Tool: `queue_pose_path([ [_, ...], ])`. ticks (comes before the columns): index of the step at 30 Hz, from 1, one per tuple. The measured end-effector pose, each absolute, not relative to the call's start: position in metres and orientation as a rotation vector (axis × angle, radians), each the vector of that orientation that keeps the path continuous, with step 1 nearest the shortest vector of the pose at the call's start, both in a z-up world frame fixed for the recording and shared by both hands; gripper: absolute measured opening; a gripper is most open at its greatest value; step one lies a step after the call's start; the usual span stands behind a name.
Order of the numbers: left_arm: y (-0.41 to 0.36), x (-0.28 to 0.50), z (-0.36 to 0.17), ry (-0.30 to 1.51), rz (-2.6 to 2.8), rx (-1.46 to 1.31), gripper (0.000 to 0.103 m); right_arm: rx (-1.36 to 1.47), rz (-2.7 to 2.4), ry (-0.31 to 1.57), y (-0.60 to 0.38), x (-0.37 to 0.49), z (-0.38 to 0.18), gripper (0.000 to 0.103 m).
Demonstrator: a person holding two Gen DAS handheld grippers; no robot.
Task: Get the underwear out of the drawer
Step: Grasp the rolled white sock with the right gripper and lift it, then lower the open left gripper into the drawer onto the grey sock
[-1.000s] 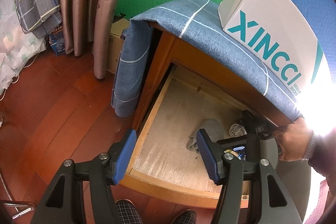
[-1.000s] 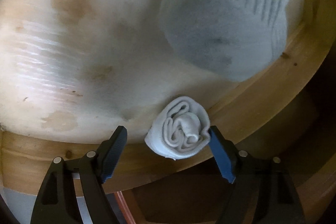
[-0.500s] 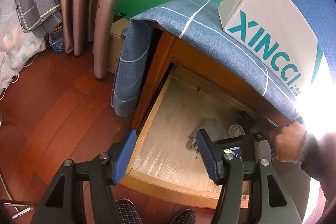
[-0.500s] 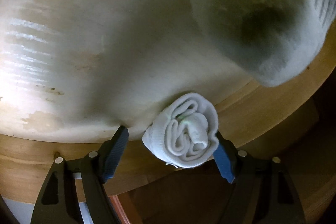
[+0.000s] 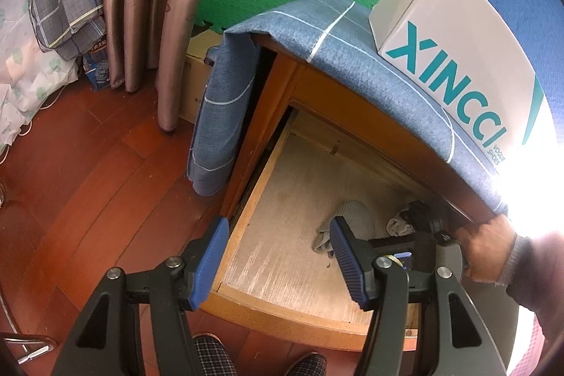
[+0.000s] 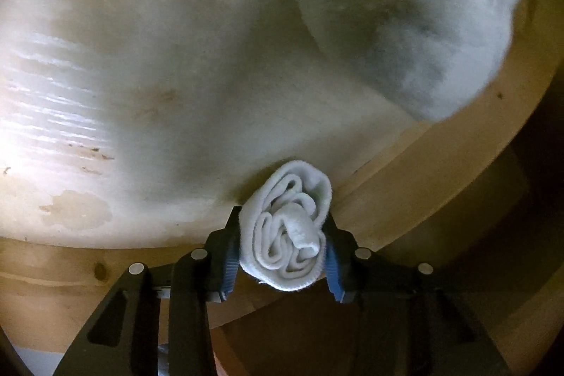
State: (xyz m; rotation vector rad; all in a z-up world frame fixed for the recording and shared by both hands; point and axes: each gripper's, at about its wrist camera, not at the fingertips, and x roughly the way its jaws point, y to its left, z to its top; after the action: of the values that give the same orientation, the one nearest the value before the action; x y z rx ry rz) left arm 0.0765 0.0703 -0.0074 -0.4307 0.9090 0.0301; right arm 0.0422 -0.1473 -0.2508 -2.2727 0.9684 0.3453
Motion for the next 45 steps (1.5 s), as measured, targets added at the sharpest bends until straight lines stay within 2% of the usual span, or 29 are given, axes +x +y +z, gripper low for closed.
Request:
queue_pose_path([
  [9, 0.070, 0.077, -0.008, 0.905, 0.035, -0.424, 0.061, -2.067, 0.333, 0.931, -0.140, 0.017, -0.220, 0.035],
  [16, 0.069, 0.076, -0.007, 0.902, 0.036, -0.416, 0.061, -1.765, 0.287, 1.021, -0.125, 0.018, -0.173, 0.035],
  [25, 0.063, 0.078, -0.007, 0.913, 0.041, -0.382, 0.061, -1.234, 0.179, 1.131, -0.137, 0.012, -0.102, 0.034],
  [37, 0.046, 0.083, -0.009, 0.948, 0.028, -0.298, 0.061, -0.504, 0.076, 1.135, -0.200, -0.009, -0.011, 0.034],
  [45, 0.008, 0.106, -0.015, 1.036, -0.148, -0.154, 0.061, -0.080, 0.010, 1.107, -0.253, -0.011, 0.020, 0.034],
])
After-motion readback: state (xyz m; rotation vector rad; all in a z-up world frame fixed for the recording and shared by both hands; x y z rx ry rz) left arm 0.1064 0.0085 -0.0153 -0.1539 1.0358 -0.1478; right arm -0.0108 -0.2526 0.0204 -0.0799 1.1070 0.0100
